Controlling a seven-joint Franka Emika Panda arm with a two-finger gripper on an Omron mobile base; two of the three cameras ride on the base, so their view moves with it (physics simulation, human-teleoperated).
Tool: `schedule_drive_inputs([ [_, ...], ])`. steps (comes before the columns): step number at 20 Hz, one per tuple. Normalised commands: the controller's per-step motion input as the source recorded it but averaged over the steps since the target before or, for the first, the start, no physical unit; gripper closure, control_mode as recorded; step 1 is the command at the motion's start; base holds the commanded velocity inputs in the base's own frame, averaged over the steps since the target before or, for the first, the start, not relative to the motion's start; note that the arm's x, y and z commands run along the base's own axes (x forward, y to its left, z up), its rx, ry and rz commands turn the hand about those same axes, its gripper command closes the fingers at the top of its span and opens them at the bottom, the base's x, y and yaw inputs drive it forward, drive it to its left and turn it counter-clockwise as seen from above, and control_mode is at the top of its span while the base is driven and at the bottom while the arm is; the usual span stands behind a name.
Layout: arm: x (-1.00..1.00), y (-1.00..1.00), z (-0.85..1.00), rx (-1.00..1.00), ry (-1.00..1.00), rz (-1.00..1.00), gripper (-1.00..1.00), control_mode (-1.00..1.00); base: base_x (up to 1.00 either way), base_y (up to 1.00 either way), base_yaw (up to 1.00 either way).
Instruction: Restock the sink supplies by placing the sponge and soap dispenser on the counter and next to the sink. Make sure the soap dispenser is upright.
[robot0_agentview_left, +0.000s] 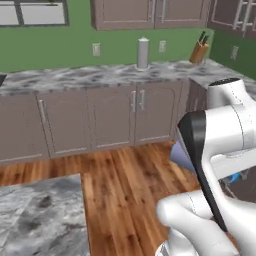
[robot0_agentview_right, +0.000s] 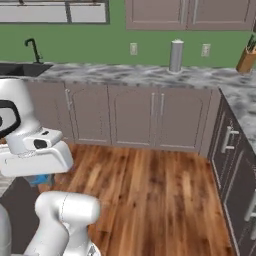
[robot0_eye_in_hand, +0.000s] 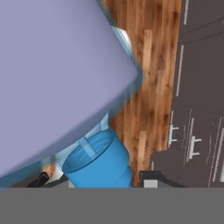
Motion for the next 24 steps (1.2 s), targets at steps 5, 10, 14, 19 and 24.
schedule_drive_inputs([
  [5,0.00,0.00,0.00,0.00,0.00,0.00,1.00,1.00,1.00,-0.27,0.52],
  [10,0.00,0.00,0.00,0.00,0.00,0.00,1.00,1.00,1.00,-0.29,0.39],
  [14,0.00,0.00,0.00,0.00,0.00,0.00,1.00,1.00,1.00,-0.45,0.20],
  [19,0.00,0.00,0.00,0.00,0.00,0.00,1.00,1.00,1.00,-0.31,0.01],
  [24,0.00,0.00,0.00,0.00,0.00,0.00,1.00,1.00,1.00,0.00,-0.06],
])
